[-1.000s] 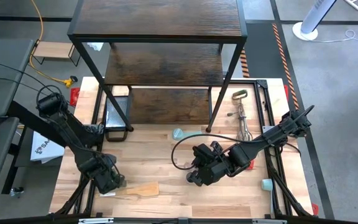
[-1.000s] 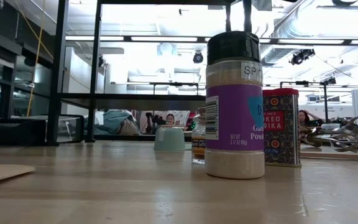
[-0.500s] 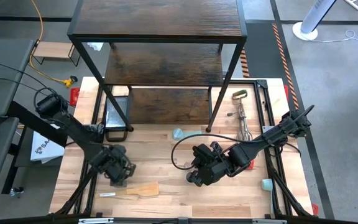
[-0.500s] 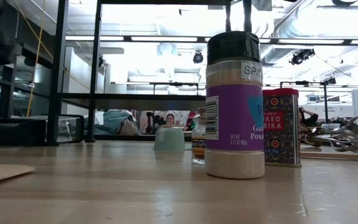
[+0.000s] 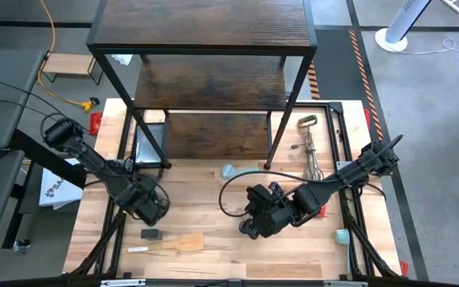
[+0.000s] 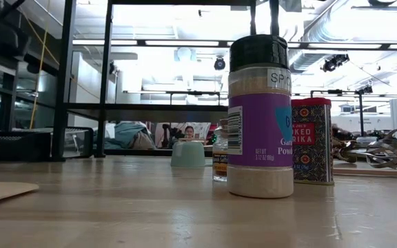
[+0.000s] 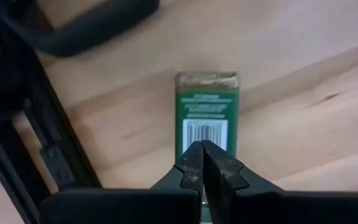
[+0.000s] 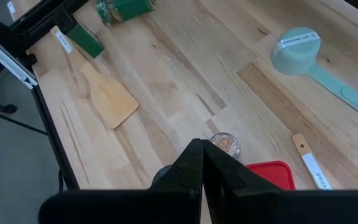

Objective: Shelf spices
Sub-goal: Adjust the green seasoning bottle on the table

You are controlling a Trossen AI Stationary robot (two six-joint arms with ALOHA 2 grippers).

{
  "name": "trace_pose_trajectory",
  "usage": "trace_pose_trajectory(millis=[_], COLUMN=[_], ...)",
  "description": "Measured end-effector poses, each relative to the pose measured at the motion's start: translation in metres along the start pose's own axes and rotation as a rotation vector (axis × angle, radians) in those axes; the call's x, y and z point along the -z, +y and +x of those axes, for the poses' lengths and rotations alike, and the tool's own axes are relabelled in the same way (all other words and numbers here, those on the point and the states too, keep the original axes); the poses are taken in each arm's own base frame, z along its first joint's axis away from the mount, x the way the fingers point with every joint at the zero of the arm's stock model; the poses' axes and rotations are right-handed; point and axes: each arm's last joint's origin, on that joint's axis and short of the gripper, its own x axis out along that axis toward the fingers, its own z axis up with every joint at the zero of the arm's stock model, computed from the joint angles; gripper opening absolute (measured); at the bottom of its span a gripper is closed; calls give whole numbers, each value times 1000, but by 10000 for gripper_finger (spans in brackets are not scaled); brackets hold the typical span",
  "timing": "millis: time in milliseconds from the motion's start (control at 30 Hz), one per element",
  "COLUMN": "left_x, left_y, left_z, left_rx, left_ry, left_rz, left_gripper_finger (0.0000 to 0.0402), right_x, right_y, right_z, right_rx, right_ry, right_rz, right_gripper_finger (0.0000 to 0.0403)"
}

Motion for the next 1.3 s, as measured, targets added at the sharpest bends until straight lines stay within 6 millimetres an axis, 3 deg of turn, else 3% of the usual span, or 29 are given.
trace_pose_trajectory(millis=[300, 500, 800, 867, 933, 1033, 1100, 1300], left_x=[9, 13, 5, 0, -3, -7, -7, 1], left_y=[7, -3, -48, -55, -63, -58, -52, -34], left_z=[5, 12, 35, 31, 14, -6, -10, 10], left_rx=[-86, -65, 140, 181, 235, 164, 102, -46], left_ry=[-23, -8, -22, -28, -71, -144, -151, -59], left_rz=[-93, -116, -161, -136, -124, -98, -75, -76], left_gripper_finger=[0, 0, 0, 0, 0, 0, 0, 0], right_x=[0, 0, 0, 0, 0, 0, -1, -1], right_y=[0, 0, 0, 1, 1, 2, 2, 2], right_z=[0, 0, 0, 0, 0, 0, 0, 0], right_rx=[4, 4, 1, -5, -9, -14, -17, -18], right_ry=[-7, -7, -9, -11, -5, -5, -7, -14], right_rz=[21, 13, -15, -18, -20, -27, -31, -21], right_gripper_finger=[0, 0, 0, 0, 0, 0, 0, 0])
